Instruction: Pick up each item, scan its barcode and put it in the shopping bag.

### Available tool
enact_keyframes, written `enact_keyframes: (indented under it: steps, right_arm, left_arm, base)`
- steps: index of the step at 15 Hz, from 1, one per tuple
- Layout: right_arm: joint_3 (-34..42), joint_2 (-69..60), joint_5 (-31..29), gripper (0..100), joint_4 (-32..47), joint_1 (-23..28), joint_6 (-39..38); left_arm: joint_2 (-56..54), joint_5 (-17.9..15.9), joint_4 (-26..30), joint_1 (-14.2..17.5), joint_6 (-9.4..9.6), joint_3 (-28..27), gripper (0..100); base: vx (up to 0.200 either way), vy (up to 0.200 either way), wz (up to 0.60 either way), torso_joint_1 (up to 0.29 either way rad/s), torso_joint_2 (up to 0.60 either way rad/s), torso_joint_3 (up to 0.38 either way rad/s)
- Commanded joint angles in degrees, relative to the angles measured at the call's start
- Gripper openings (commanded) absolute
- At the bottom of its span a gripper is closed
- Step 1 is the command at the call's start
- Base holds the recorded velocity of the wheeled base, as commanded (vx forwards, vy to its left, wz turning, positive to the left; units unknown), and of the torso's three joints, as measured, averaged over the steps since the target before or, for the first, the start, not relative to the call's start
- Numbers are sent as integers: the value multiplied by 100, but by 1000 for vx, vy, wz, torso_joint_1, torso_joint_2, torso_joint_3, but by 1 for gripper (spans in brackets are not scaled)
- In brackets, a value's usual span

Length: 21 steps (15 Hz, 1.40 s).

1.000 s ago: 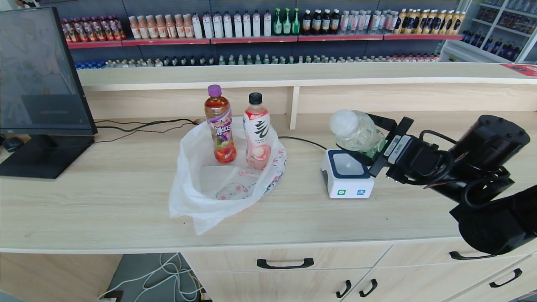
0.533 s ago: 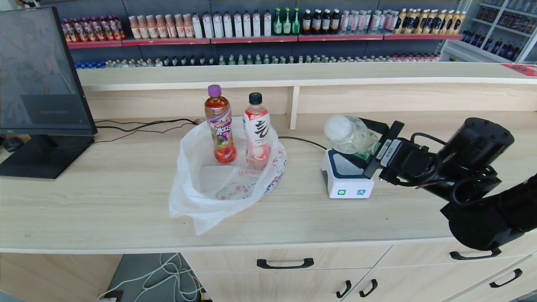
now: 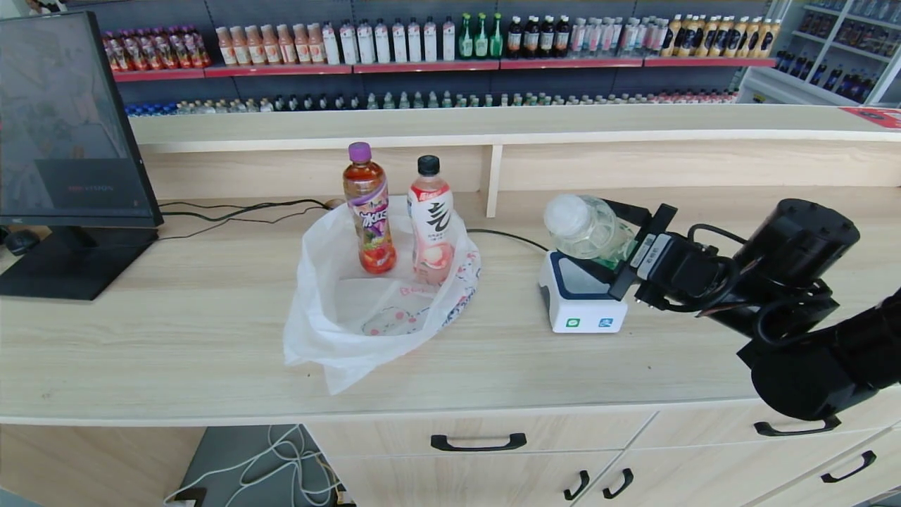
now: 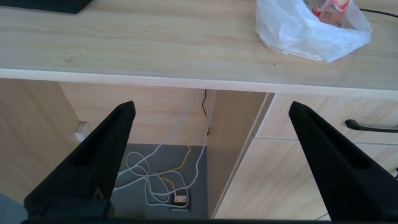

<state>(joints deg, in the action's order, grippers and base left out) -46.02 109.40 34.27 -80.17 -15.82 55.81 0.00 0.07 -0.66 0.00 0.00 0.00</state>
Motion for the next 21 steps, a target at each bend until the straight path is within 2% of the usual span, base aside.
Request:
enact_keyframes:
  steps: [1, 6, 10, 12, 13, 14, 18, 20, 21]
  right_arm:
    - [5, -85, -17, 0, -17, -26, -88]
    - [260, -534, -526, 0, -17, -404, -773]
    - [207, -894, -1142, 0, -25, -606, -1872]
    - [243, -1158, -1353, 0, 80, -879, -2206]
    - [251, -1395, -1537, 0, 273, -1133, -2680]
    - [216, -1474, -1660, 0, 309, -1177, -2953]
    - [533, -2028, -1810, 0, 168, -1186, -4632]
    - [946, -2318, -1897, 0, 142, -984, -4887]
    - [1412, -2529, -2091, 0, 71, -879, -5071]
  left_arm:
    - [0, 1, -4, 9, 0, 0, 100]
    - [9, 1, 31, 9, -26, 0, 100]
    - [9, 1, 39, 9, -26, 0, 100]
    - [9, 1, 39, 9, -26, 0, 100]
    - [9, 1, 39, 9, -26, 0, 100]
    - [9, 1, 39, 9, -26, 0, 100]
    - [9, 1, 39, 0, -26, 0, 100]
    - [9, 1, 39, 0, -18, 0, 100]
    - [9, 1, 39, 9, -26, 0, 100]
  base:
    - [0, 0, 0, 0, 0, 0]
    - [0, 0, 0, 0, 0, 0]
    - [0, 0, 0, 0, 0, 0]
    - [0, 0, 0, 0, 0, 0]
    - [0, 0, 0, 0, 0, 0]
    - [0, 0, 0, 0, 0, 0]
    - [-50, 0, 0, 1, 1, -1]
    - [0, 0, 0, 0, 0, 0]
    - [0, 0, 0, 0, 0, 0]
